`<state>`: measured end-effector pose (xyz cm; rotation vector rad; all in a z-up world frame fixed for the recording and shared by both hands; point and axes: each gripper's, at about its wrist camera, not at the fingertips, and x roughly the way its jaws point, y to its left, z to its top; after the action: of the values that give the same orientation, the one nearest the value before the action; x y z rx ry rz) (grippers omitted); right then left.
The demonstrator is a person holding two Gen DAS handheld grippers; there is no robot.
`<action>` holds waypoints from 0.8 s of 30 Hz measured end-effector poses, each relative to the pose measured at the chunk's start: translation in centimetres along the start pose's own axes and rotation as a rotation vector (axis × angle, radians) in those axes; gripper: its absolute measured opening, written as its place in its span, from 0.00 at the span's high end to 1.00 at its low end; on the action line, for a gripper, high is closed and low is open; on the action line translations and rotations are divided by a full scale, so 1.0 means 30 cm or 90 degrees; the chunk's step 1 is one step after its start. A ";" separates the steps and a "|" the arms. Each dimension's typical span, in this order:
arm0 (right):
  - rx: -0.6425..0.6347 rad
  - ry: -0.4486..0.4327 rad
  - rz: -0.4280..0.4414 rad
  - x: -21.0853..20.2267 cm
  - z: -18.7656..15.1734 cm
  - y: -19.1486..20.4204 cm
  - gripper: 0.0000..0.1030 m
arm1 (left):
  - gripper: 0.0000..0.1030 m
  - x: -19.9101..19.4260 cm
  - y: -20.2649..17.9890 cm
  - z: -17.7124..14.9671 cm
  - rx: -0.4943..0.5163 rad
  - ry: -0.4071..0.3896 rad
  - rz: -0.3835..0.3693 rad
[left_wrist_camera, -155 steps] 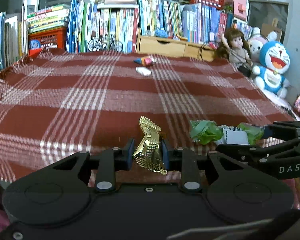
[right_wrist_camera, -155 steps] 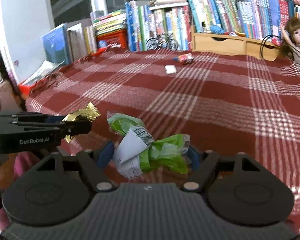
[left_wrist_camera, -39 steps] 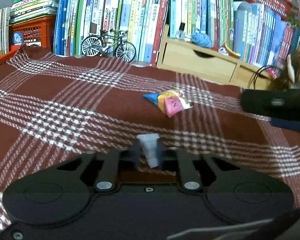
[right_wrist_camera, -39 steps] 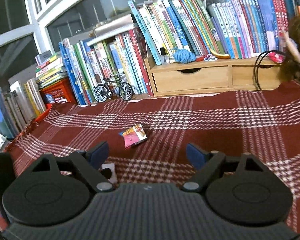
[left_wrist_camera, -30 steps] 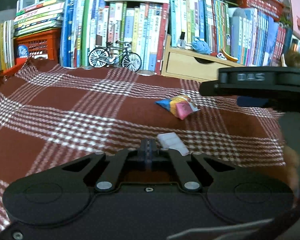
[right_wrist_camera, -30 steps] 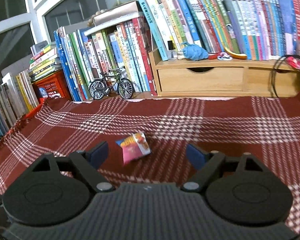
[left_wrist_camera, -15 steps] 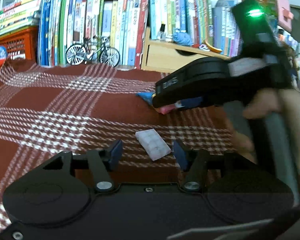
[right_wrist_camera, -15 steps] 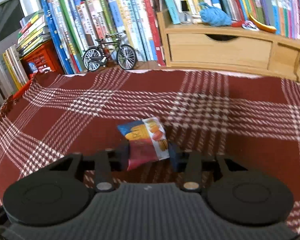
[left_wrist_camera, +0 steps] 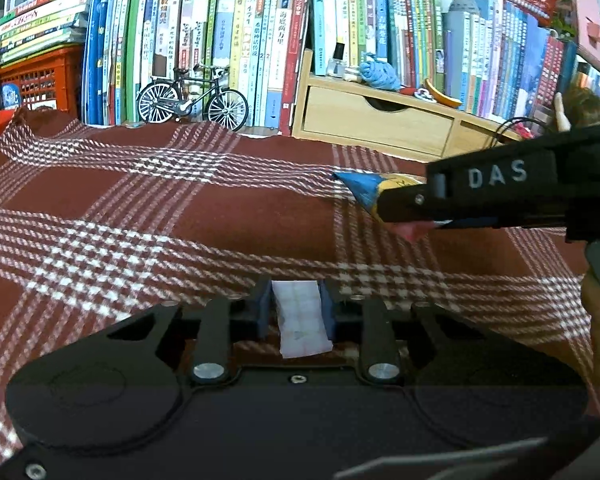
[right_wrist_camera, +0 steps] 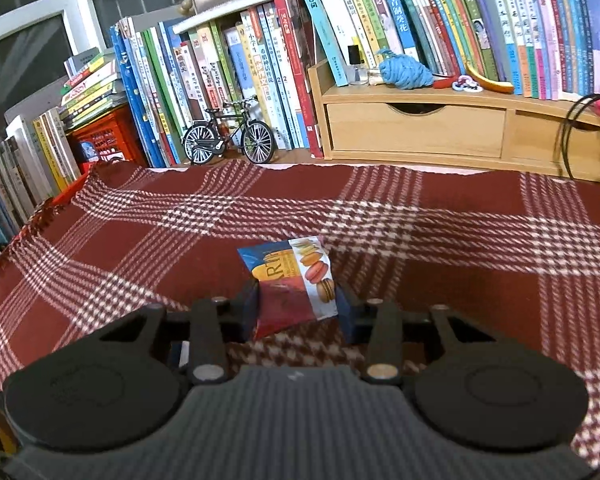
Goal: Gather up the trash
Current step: 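Carry the tissue and snack packet down into the black bin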
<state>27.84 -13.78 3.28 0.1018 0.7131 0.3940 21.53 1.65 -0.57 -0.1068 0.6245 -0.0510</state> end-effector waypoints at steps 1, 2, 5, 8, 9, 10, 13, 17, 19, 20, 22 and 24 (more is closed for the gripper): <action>0.000 -0.003 0.001 -0.017 -0.011 0.000 0.56 | 0.77 -0.017 -0.001 -0.005 0.007 -0.003 0.001; -0.001 -0.005 0.002 -0.031 -0.020 0.001 0.56 | 0.77 -0.034 0.000 -0.009 0.012 -0.006 0.002; -0.001 -0.010 0.013 -0.083 -0.054 0.001 0.56 | 0.77 -0.092 0.005 -0.021 0.016 -0.015 -0.001; -0.008 -0.016 0.020 -0.145 -0.094 0.007 0.56 | 0.77 -0.159 0.007 -0.033 0.017 -0.022 -0.007; -0.012 -0.019 0.021 -0.166 -0.109 0.013 0.56 | 0.77 -0.186 0.007 -0.039 0.018 -0.024 -0.008; -0.015 -0.022 0.023 -0.192 -0.128 0.017 0.56 | 0.77 -0.209 0.007 -0.045 0.019 -0.026 -0.008; -0.015 -0.027 0.034 -0.262 -0.180 0.025 0.56 | 0.77 -0.297 0.003 -0.071 0.026 -0.036 -0.016; -0.015 -0.031 0.050 -0.361 -0.251 0.038 0.56 | 0.77 -0.414 -0.008 -0.117 0.036 -0.048 -0.032; -0.019 -0.035 0.056 -0.411 -0.284 0.048 0.56 | 0.77 -0.467 -0.012 -0.141 0.038 -0.047 -0.037; -0.020 -0.037 0.058 -0.433 -0.297 0.051 0.56 | 0.77 -0.495 -0.013 -0.153 0.038 -0.047 -0.040; -0.019 -0.037 0.066 -0.475 -0.322 0.057 0.56 | 0.77 -0.540 -0.018 -0.173 0.038 -0.047 -0.045; -0.022 -0.038 0.071 -0.517 -0.348 0.064 0.56 | 0.77 -0.590 -0.023 -0.199 0.045 -0.047 -0.049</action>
<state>9.74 -18.42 5.39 0.1213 0.6434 0.5080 3.67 1.86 4.98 -0.0643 0.5440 -0.1424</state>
